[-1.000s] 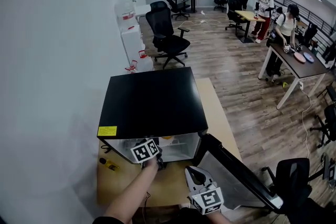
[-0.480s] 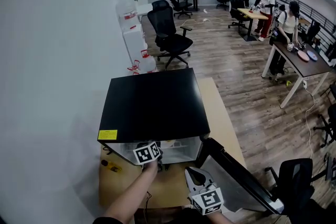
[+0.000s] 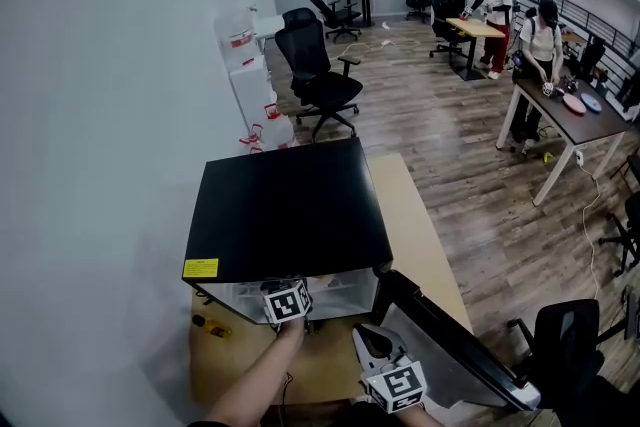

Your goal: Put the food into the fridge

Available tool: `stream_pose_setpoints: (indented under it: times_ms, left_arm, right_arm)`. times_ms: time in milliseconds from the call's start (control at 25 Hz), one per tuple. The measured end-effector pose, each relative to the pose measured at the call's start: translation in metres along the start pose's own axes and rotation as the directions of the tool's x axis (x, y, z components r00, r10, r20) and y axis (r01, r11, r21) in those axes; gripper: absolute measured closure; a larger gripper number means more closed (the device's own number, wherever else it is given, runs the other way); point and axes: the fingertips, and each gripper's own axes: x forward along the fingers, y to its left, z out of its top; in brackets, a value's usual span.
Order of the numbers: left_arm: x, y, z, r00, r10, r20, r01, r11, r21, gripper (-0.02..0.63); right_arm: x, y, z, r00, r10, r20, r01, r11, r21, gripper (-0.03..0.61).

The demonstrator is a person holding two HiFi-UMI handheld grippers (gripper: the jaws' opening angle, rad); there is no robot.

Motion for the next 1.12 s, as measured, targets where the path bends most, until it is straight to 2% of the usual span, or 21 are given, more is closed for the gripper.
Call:
stream_pose_setpoints:
  times_ms: [480,800,1000,1120]
  left_arm:
    - [0.005,0.005,0.002,0.998,0.065,-0.007,-0.065,0.997,-0.043,0.368]
    - [0.002,0.009,0.003,0.999,0.038,0.000,-0.038,0.995,-0.090,0.369]
    - [-0.019,0.010,0.018,0.995,-0.002,0.099,0.012,0.996,-0.094,0.370]
    - [-0.034,0.008,0.017,0.993,-0.039,0.115,0.050,0.994,-0.099,0.368]
  right_arm:
    - [0.008,0.006,0.001,0.999,0.030,0.019,-0.031,1.000,0.007,0.520]
    - [0.005,0.011,-0.006,1.000,0.020,-0.009,-0.020,1.000,-0.006,0.520]
    - [-0.005,0.025,-0.003,1.000,0.020,-0.013,-0.020,1.000,-0.016,0.519]
    - [-0.012,0.034,-0.002,1.000,0.022,-0.007,-0.022,0.999,-0.025,0.519]
